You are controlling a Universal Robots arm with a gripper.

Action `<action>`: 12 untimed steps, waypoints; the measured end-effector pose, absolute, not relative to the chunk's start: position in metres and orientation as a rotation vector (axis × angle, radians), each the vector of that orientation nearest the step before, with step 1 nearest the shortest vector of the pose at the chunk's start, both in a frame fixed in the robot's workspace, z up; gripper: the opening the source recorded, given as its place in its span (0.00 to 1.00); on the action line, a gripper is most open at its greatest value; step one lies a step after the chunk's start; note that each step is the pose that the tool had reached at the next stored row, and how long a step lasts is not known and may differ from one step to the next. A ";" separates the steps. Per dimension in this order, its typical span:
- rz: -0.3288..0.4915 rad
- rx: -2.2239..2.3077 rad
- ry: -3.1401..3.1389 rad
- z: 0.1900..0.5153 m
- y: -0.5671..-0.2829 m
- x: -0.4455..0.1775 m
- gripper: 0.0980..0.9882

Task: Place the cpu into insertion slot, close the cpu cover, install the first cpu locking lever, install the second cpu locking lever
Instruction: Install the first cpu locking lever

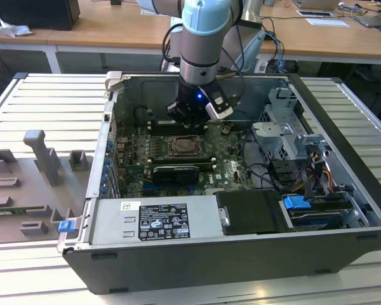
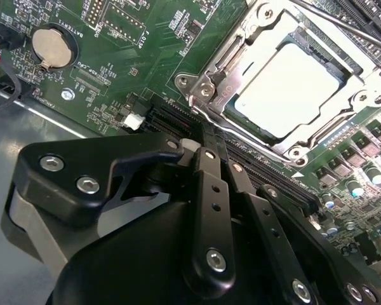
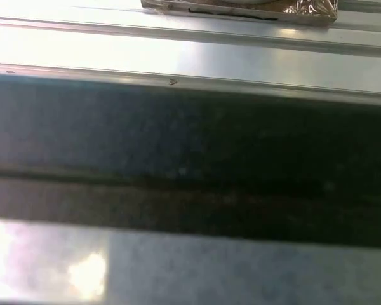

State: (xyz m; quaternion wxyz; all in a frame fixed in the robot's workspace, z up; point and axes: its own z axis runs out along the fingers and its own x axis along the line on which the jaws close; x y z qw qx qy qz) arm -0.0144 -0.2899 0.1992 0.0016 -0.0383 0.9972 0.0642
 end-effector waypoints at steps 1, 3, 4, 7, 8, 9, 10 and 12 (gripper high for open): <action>0.202 -0.120 3.130 0.199 -0.290 -0.014 0.01; 0.203 -0.120 3.129 0.200 -0.290 -0.014 0.01; 0.205 -0.120 3.128 0.202 -0.289 -0.014 0.01; 0.202 -0.120 3.129 0.207 -0.290 -0.014 0.01; 0.202 -0.120 3.129 0.209 -0.290 -0.014 0.01; 0.203 -0.121 3.129 0.211 -0.290 -0.015 0.01; 0.203 -0.121 3.129 0.212 -0.290 -0.015 0.01; 0.204 -0.120 3.129 0.215 -0.290 -0.016 0.01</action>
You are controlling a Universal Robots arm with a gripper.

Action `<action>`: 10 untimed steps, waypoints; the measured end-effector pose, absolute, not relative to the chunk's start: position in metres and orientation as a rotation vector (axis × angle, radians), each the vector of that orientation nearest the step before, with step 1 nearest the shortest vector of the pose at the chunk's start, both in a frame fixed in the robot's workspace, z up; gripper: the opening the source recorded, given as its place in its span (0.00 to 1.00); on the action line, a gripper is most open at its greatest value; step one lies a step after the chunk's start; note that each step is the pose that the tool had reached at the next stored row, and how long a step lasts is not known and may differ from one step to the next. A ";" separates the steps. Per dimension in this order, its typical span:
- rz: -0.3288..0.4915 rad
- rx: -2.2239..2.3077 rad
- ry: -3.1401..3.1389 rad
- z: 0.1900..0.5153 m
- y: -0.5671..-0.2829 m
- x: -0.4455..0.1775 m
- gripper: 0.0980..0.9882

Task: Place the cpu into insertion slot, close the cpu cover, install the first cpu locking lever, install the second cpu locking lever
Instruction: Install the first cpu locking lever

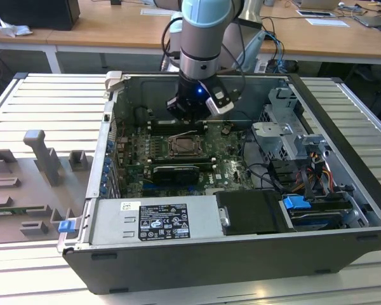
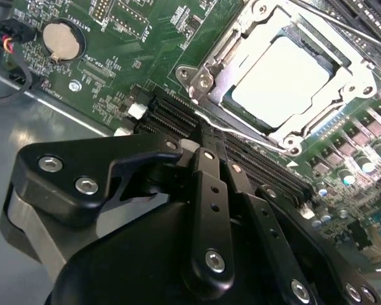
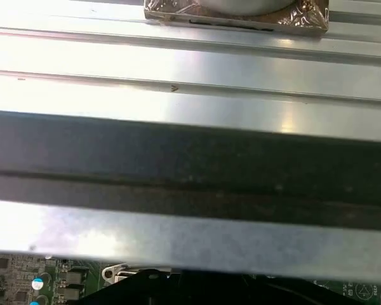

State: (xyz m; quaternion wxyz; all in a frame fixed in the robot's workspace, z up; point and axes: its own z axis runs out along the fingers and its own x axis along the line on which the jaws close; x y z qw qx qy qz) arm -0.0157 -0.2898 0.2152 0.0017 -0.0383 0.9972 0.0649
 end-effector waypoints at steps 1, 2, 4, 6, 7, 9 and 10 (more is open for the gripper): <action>0.204 -0.121 3.129 0.216 -0.290 -0.016 0.01; 0.205 -0.121 3.129 0.218 -0.290 -0.018 0.01; 0.207 -0.120 3.129 0.219 -0.290 -0.020 0.01; 0.213 -0.121 3.128 0.220 -0.290 -0.024 0.01; 0.217 -0.120 3.128 0.220 -0.290 -0.026 0.01; 0.225 -0.120 3.127 0.222 -0.290 -0.030 0.01; 0.227 -0.120 3.127 0.223 -0.290 -0.031 0.01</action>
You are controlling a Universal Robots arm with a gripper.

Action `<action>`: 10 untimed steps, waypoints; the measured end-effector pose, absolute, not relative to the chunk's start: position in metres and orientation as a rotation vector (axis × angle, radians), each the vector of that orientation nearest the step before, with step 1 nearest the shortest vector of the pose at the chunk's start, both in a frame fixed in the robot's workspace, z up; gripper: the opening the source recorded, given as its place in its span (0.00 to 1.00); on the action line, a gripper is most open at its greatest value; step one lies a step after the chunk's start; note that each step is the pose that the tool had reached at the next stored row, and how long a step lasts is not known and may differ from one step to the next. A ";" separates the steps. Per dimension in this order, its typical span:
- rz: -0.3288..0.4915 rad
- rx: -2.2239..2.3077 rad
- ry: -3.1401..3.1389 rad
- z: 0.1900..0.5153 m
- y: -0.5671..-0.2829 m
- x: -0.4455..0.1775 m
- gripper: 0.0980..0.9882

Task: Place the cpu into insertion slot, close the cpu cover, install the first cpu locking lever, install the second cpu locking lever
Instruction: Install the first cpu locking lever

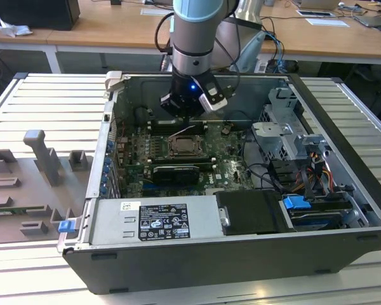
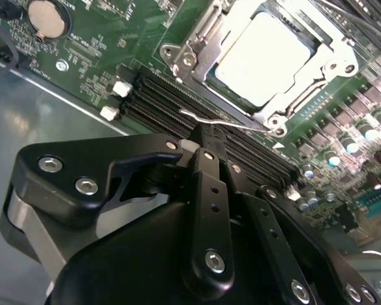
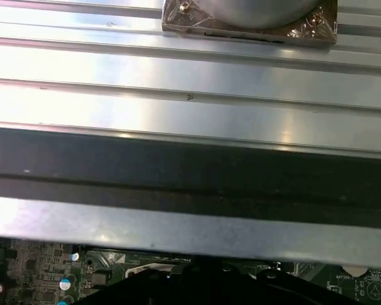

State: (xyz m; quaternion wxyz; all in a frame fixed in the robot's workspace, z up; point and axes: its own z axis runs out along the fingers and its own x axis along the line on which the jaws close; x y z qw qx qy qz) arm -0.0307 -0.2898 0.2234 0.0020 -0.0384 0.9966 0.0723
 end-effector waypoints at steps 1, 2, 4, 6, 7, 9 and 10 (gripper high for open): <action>0.229 -0.120 3.127 0.225 -0.290 -0.032 0.01; 0.232 -0.120 3.127 0.226 -0.290 -0.033 0.01; 0.233 -0.120 3.126 0.228 -0.290 -0.033 0.01; 0.233 -0.112 3.126 0.228 -0.290 -0.032 0.01; 0.233 -0.106 3.126 0.227 -0.290 -0.032 0.01; 0.233 -0.091 3.126 0.227 -0.292 -0.031 0.01; 0.233 -0.089 3.126 0.227 -0.292 -0.030 0.01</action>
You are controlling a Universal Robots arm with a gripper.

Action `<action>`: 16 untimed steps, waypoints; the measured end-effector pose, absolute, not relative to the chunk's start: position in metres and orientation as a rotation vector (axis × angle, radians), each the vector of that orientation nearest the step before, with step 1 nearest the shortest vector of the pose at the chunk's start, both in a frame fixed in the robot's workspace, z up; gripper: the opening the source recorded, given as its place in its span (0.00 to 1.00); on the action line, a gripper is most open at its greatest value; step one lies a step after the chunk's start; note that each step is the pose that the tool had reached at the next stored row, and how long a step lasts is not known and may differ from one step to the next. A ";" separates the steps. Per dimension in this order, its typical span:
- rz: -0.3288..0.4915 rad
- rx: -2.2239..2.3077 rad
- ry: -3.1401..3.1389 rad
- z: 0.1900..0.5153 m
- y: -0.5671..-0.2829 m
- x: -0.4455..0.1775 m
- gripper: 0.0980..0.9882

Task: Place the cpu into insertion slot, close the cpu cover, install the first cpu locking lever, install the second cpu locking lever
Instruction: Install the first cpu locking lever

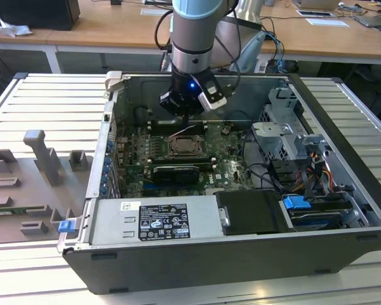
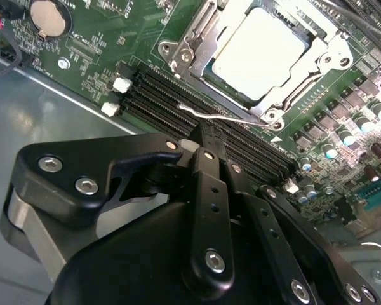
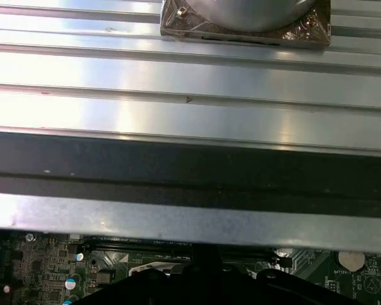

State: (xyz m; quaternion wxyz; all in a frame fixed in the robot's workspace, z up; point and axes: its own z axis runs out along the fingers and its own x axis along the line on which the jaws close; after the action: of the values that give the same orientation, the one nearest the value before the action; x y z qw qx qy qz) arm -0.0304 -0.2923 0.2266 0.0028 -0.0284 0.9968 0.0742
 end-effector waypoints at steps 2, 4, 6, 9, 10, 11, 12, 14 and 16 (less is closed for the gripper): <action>0.233 -0.088 3.126 0.226 -0.294 -0.030 0.01; 0.233 -0.088 3.126 0.225 -0.294 -0.029 0.01; 0.233 -0.088 3.126 0.224 -0.294 -0.028 0.01; 0.233 -0.088 3.126 0.221 -0.294 -0.024 0.01; 0.233 -0.088 3.126 0.221 -0.294 -0.023 0.01; 0.233 -0.088 3.126 0.220 -0.294 -0.022 0.01; 0.233 -0.088 3.126 0.219 -0.294 -0.021 0.01; 0.233 -0.088 3.126 0.217 -0.294 -0.020 0.01; 0.233 -0.088 3.126 0.215 -0.294 -0.019 0.01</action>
State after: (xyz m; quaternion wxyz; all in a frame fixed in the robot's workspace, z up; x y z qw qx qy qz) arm -0.0192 -0.2943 0.2153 0.0029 -0.0281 0.9968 0.0743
